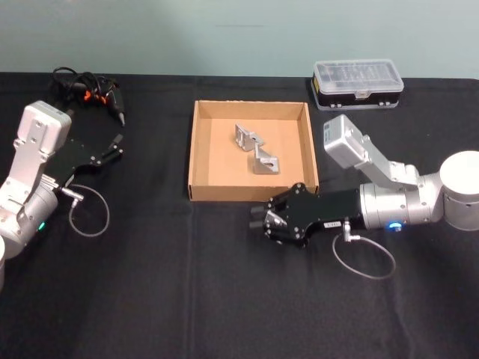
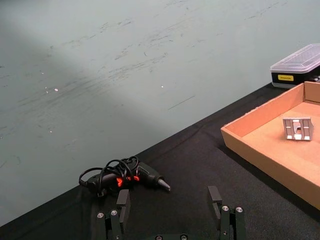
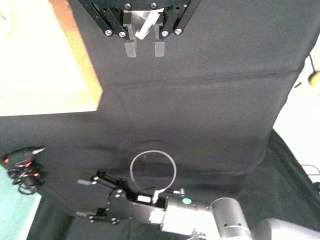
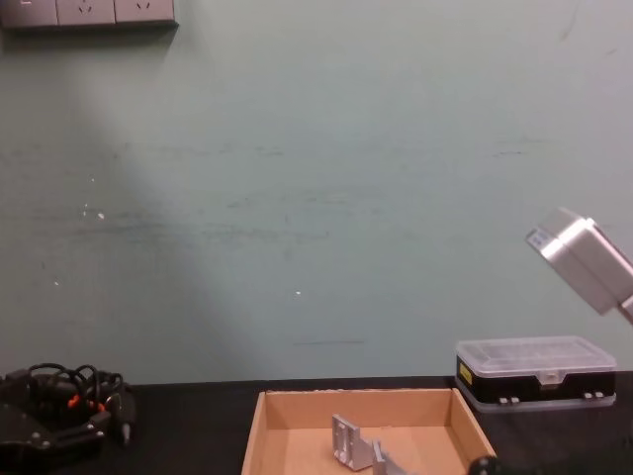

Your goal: Use one hand to pick up the angle iron from the table and place it into the box.

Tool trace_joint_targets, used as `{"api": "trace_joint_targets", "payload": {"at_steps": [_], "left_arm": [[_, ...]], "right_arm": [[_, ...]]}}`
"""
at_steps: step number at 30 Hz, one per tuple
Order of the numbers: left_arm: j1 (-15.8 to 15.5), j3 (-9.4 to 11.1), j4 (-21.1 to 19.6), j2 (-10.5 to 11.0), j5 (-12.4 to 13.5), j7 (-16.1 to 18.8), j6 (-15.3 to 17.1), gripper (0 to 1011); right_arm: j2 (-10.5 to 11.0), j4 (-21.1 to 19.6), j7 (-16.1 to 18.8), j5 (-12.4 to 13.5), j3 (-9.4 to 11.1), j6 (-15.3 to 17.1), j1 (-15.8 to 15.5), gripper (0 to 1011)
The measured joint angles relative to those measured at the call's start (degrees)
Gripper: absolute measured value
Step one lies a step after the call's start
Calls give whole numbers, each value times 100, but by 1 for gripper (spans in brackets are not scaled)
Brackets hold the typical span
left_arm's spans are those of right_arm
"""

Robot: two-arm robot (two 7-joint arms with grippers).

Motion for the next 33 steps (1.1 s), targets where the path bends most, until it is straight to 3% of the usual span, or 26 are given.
{"api": "trace_joint_targets", "payload": {"at_steps": [33], "left_arm": [[0,0,0,0,0,0,0,1011]], "right_arm": [[-497,724,-105,-14,144,-245,581,227]]}}
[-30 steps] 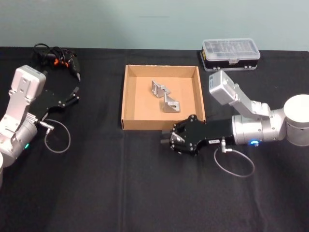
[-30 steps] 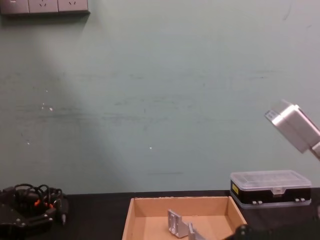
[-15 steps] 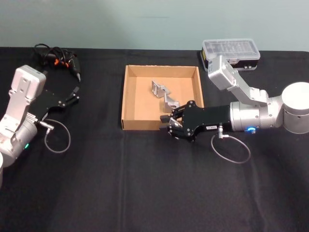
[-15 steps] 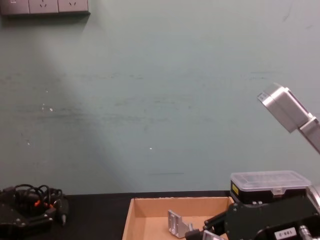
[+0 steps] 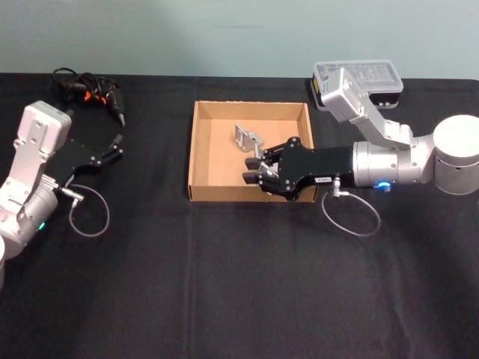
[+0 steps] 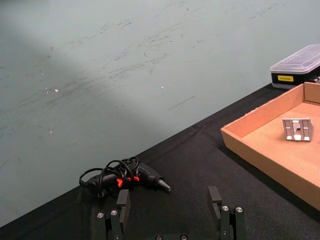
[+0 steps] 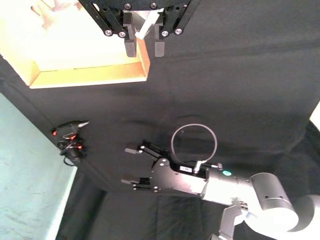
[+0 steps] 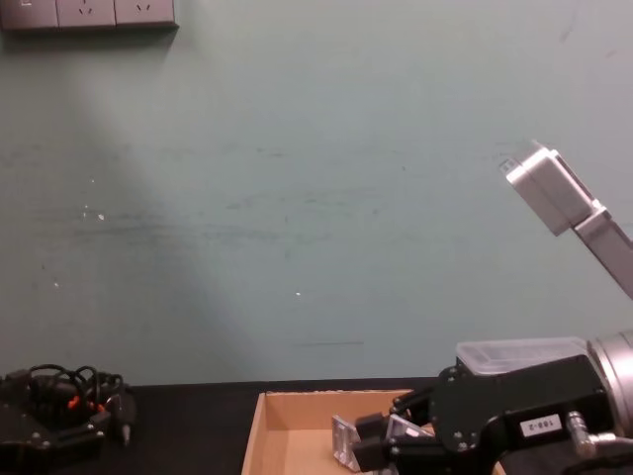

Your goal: Use one hand to pick up the angle iron from the table and place it into the box.

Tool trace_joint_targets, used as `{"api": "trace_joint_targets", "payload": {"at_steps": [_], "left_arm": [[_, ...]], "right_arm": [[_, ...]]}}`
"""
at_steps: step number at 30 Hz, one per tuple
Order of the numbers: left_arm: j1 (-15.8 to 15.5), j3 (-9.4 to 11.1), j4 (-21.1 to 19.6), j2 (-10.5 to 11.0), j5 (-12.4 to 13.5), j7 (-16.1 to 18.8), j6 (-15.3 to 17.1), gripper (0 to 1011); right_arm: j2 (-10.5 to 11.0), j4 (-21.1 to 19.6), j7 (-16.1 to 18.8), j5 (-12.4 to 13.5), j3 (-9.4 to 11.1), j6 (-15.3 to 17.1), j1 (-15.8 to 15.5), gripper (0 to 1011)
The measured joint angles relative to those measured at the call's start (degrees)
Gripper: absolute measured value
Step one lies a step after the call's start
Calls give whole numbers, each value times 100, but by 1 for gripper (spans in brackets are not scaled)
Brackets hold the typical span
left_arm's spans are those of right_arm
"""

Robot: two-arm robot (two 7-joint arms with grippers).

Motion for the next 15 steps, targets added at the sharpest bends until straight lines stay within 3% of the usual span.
{"api": "trace_joint_targets", "payload": {"at_steps": [15], "left_arm": [[0,0,0,0,0,0,0,1011]], "right_arm": [[-330,564,3,-1,54,6,258,227]]}}
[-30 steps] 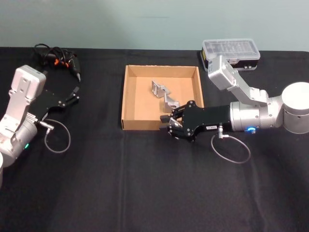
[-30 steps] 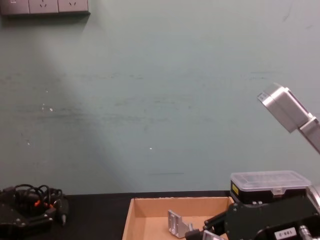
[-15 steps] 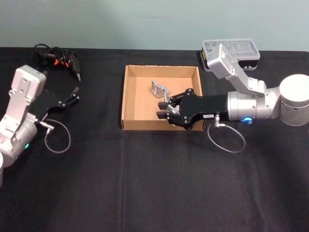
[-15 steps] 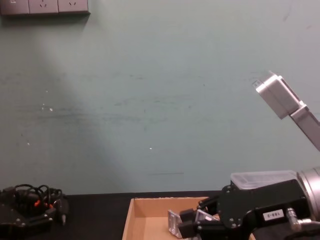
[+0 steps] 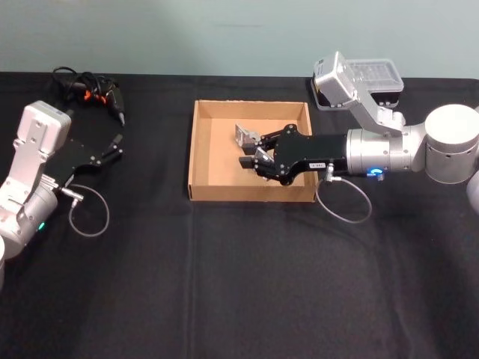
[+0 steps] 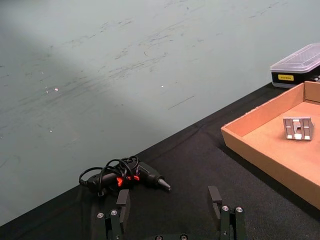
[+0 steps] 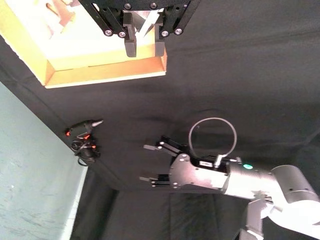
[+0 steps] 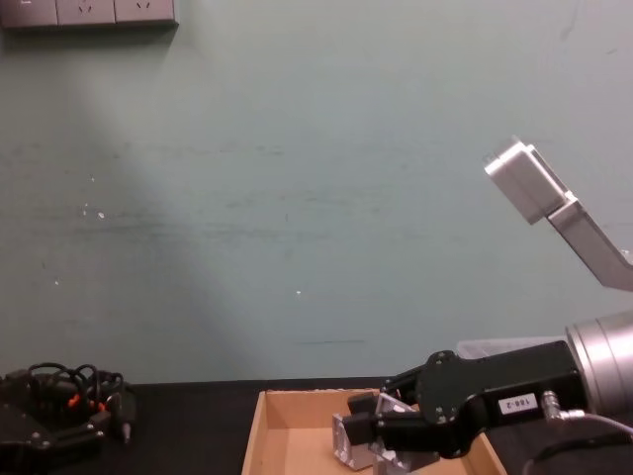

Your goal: Use one hand to pick up the angle iron from the table and place it into the box.

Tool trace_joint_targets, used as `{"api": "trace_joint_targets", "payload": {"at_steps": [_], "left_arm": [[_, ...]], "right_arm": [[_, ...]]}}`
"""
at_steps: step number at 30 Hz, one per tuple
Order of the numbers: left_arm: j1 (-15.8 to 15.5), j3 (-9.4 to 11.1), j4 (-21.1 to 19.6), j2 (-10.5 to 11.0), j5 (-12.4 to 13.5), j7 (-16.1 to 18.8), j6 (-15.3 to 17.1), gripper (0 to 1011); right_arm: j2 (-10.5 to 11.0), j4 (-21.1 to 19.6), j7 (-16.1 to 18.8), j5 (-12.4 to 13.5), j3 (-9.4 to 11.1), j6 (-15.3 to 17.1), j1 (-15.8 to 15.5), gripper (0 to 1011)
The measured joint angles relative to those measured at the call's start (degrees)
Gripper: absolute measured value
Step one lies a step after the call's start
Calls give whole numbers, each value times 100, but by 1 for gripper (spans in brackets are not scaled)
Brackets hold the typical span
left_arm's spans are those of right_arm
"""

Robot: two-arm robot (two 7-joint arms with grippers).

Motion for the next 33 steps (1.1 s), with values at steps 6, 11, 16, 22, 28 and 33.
{"api": "trace_joint_targets", "payload": {"at_steps": [6,11,16,22,28,33], "left_arm": [[0,0,0,0,0,0,0,1011],[0,0,0,0,0,0,0,1011],[0,0,0,0,0,0,0,1011],[0,0,0,0,0,0,0,1011],[0,0,0,0,0,0,0,1011],[0,0,0,0,0,0,0,1011]], "right_arm": [[-142,335,14,3,46,-4,147,227],[-288,723,10,15,123,-12,304,227],[-398,1016,3,6,183,-23,423,227],[-564,1434,-41,2,297,-28,555,227],[-678,1669,-151,-51,385,-22,593,227],[-766,1859,-231,-100,448,7,631,227]]}}
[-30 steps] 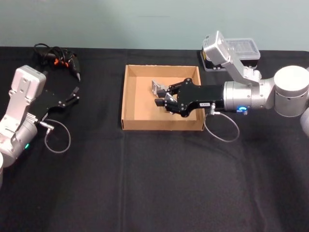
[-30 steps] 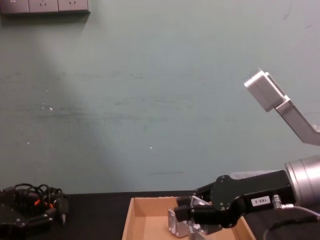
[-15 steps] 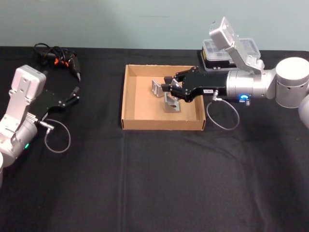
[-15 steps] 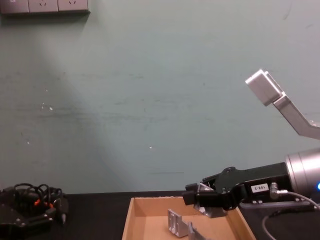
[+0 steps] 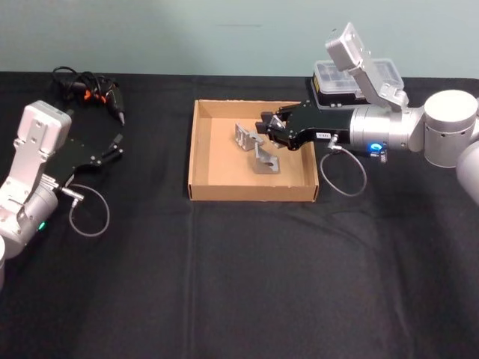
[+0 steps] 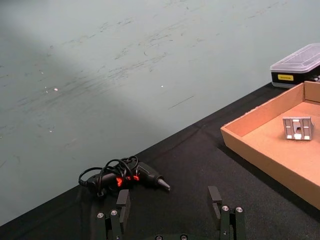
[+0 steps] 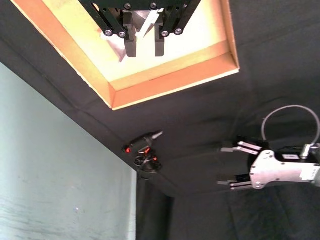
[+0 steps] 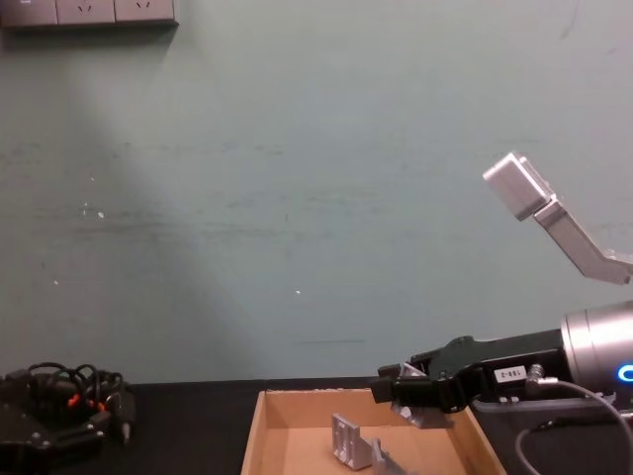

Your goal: Use one hand to pick up the angle iron from the table and place it into the box.

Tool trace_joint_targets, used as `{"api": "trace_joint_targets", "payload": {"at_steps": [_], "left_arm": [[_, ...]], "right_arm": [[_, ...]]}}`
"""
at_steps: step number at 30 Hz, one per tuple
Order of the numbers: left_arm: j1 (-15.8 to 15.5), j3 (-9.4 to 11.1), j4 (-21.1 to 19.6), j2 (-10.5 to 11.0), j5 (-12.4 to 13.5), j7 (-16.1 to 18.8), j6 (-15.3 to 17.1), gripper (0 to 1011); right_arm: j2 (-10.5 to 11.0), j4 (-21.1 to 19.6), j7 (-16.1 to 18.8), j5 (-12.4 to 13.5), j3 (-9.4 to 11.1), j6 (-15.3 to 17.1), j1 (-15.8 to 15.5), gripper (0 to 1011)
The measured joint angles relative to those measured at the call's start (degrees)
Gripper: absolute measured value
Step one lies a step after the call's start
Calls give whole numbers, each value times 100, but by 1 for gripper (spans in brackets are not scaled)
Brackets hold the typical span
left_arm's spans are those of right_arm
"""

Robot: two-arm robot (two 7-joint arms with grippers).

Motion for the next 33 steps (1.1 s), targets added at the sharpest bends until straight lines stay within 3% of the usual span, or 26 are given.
{"api": "trace_joint_targets", "payload": {"at_steps": [17,31,33], "left_arm": [[0,0,0,0,0,0,0,1011],[0,0,0,0,0,0,0,1011],[0,0,0,0,0,0,0,1011]], "right_arm": [[-389,815,-338,-373,92,-120,190,226],[-484,1006,-394,-497,133,-172,235,227],[-480,996,-393,-495,130,-172,231,269]]}}
